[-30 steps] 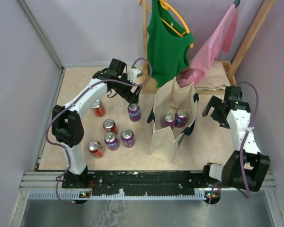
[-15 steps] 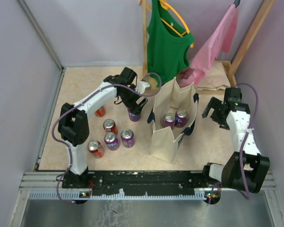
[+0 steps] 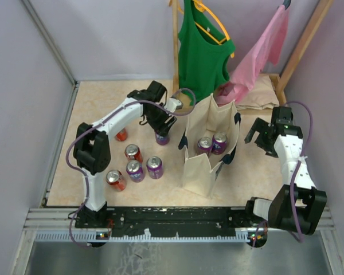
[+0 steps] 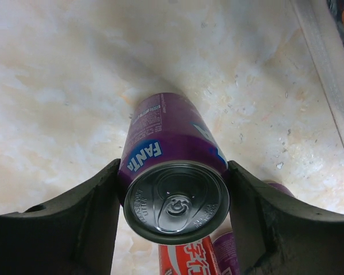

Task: Place the beverage into the canvas bag
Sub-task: Pick up the drink from the center of the board, then place the drink in the canvas bag.

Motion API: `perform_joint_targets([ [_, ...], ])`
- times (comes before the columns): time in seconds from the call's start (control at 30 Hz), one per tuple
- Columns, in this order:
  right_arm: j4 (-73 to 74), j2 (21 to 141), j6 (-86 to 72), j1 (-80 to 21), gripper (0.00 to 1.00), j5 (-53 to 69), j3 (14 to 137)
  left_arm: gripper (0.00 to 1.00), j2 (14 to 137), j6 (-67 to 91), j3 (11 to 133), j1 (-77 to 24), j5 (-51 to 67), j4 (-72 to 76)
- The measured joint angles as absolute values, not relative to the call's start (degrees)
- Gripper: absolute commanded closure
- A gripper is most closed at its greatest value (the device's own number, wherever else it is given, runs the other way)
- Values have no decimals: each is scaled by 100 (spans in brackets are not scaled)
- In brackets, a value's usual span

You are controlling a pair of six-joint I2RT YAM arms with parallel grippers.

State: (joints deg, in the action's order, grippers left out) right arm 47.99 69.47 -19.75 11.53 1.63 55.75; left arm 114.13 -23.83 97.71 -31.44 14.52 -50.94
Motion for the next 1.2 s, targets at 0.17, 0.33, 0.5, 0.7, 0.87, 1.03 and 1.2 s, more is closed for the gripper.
perform_joint_targets([
  [0.17, 4797, 6938, -1975, 1153, 1, 165, 5575, 100, 11452, -2213, 10724, -3030, 1439, -4969],
  [0.33, 4775, 6936, -1977, 1153, 1, 185, 5533, 100, 11185, -2080, 11666, -2871, 1859, -3476],
  [0.5, 4757, 6897, -1977, 1153, 1, 187, 5474, 100, 11052, -1962, 12460, -3127, 2257, -2779],
  [0.7, 4755, 6737, -2021, 1155, 1, 209, 5288, 100, 10722, -2062, 12278, -4018, 2926, -2674],
  [0.87, 4753, 6733, -2018, 1155, 1, 248, 5251, 100, 10722, -2493, 12215, -4536, 3693, -3444],
  [1.03, 4751, 6733, -2018, 1155, 1, 266, 5249, 100, 10722, -2893, 12097, -4486, 3822, -3885],
  [1.2, 4740, 6707, -2018, 1155, 1, 279, 5227, 100, 10728, -3341, 11767, -4449, 3820, -4230],
])
